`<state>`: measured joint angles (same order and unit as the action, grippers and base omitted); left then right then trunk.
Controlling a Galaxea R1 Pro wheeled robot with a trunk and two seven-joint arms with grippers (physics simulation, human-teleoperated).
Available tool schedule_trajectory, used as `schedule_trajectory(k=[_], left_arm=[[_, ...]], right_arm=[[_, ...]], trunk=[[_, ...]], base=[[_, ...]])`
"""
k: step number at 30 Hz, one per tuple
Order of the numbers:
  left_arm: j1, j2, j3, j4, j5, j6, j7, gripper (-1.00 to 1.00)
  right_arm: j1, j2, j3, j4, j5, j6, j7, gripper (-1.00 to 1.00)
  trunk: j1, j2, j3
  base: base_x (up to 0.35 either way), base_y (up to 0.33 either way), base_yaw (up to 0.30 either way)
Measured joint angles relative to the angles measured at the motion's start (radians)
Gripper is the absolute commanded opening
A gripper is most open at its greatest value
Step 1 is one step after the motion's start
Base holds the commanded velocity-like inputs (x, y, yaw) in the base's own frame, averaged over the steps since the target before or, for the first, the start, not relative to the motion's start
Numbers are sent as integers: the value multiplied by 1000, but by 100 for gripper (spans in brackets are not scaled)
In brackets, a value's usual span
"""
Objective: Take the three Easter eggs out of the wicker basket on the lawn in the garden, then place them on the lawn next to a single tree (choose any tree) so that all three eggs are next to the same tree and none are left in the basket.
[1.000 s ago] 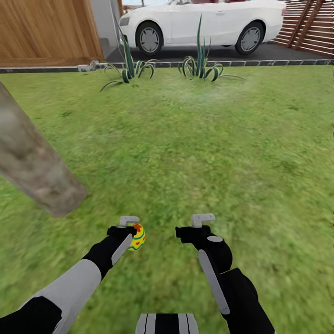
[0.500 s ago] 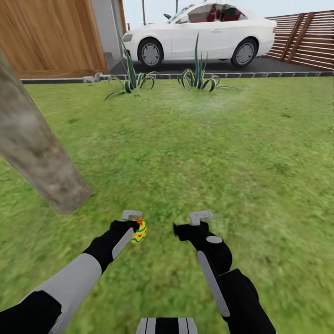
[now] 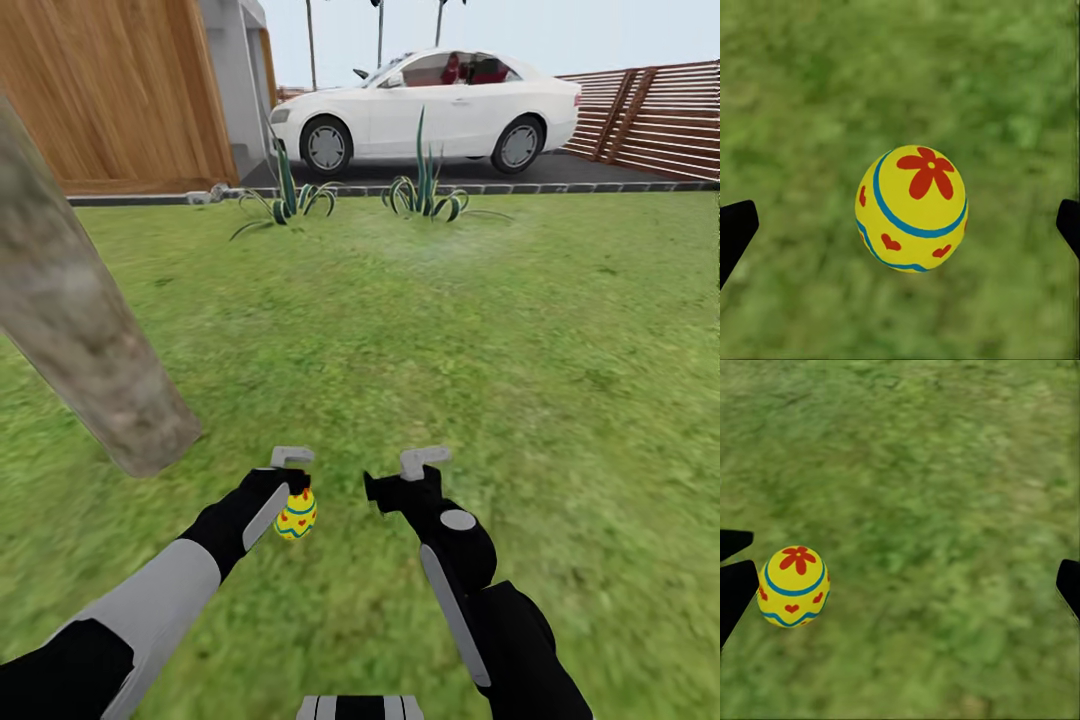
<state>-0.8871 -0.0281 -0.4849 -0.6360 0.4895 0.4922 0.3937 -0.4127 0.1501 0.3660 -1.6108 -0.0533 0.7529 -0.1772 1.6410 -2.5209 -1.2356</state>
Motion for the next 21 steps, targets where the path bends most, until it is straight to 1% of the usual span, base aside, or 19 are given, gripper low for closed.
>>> schedule_trajectory(k=[3, 8, 12, 13, 14, 15, 16, 17, 18, 21], left_arm=[[-3, 0, -2, -3, -2, 2, -17, 100], [25, 2, 5, -17, -30, 27, -45, 100], [47, 3, 7, -21, -41, 45, -67, 100], [105, 3, 7, -22, -42, 46, -149, 100], [201, 3, 7, -22, -40, 48, -151, 100], [206, 3, 7, -22, -40, 49, -151, 100], [194, 4, 8, -23, -43, 50, -151, 100], [194, 4, 8, -23, -43, 50, -151, 100], [195, 4, 8, -24, -42, 51, -151, 100], [196, 4, 9, -25, -42, 51, -151, 100]], right_arm=[[-2, 1, 1, -7, 15, -17, 16, 100], [26, -1, 6, 21, 39, -46, 43, 100], [48, -1, 6, 44, 39, -68, 66, 100], [102, -1, 9, 95, 37, -333, 194, 100], [110, -1, 9, 98, 39, -605, 199, 100], [111, -1, 9, 97, 40, -928, 199, 100], [112, -2, 8, 98, 40, -1269, 199, 100], [113, -1, 8, 99, 40, -1613, 199, 100], [114, -1, 8, 99, 40, -1789, 199, 100], [115, -1, 7, 99, 40, -1798, 199, 100]], trunk=[[-1, 1, 12], [-4, 2, 31], [-5, 3, 46], [-6, 3, 50], [-6, 3, 54], [-6, 4, 58], [-7, 4, 62], [-7, 4, 66], [-8, 4, 70], [-9, 5, 81]], base=[[0, 0, 0], [0, 0, 0], [-29, 0, 0], [-162, 0, 0], [-197, 0, 0], [-248, 0, 0], [-249, 0, 0], [-186, 0, 0], [-148, 0, 0], [-92, 0, 0]])
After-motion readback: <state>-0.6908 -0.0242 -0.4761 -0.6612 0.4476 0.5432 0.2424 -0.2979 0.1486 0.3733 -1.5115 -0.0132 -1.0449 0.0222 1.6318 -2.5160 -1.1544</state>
